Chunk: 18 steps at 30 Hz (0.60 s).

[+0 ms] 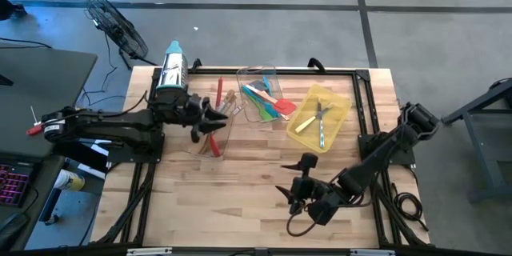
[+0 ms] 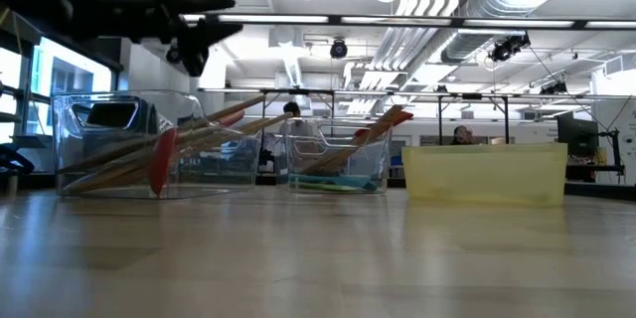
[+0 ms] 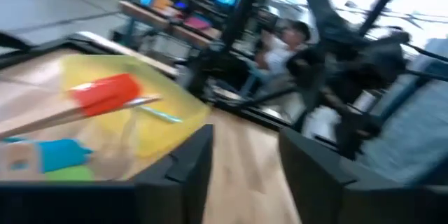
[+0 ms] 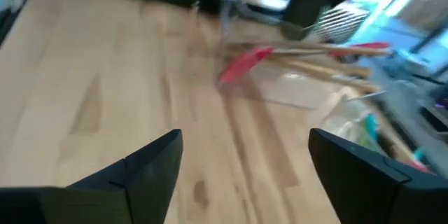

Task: Pick & Place Kitchen Items
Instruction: Return to Home Position

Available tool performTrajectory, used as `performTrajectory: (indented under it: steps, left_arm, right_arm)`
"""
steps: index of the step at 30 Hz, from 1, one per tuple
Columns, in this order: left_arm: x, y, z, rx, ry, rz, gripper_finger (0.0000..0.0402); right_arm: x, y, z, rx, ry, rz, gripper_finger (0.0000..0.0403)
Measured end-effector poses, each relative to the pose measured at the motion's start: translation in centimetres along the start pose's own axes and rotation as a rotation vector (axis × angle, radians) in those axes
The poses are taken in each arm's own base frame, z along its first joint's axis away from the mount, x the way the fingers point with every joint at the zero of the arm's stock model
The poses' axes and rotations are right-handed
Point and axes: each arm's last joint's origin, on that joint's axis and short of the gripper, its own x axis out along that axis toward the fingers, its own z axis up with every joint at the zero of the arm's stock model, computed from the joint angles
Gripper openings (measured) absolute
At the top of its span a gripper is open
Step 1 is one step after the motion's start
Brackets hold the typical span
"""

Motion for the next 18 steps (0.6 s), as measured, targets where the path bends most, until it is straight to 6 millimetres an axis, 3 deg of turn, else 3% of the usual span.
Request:
performTrajectory:
  steps: [4, 7, 13, 18]
  left_arm:
    - [-0.1, -0.5, 0.5, 0.010, 0.024, -0.080, 0.0069]
    - [-0.5, -0.8, 0.6, 0.008, 0.042, -0.083, 0.0012]
    - [-2.0, -1.5, 0.8, 0.003, 0.066, -0.053, 0.0002]
    - [-3.9, -2.4, 0.8, -0.012, 0.100, -0.036, 0.0001]
  right_arm:
    - [0.3, -1.4, 0.5, 0.023, 0.055, 0.057, 0.0262]
    - [0.5, -3.2, 0.7, 0.060, 0.119, 0.068, 0.0204]
    - [0.1, -6.7, 0.8, 0.091, 0.256, 0.095, 0.0030]
    - [-1.1, -9.4, 1.2, 0.132, 0.309, 0.095, 0.0004]
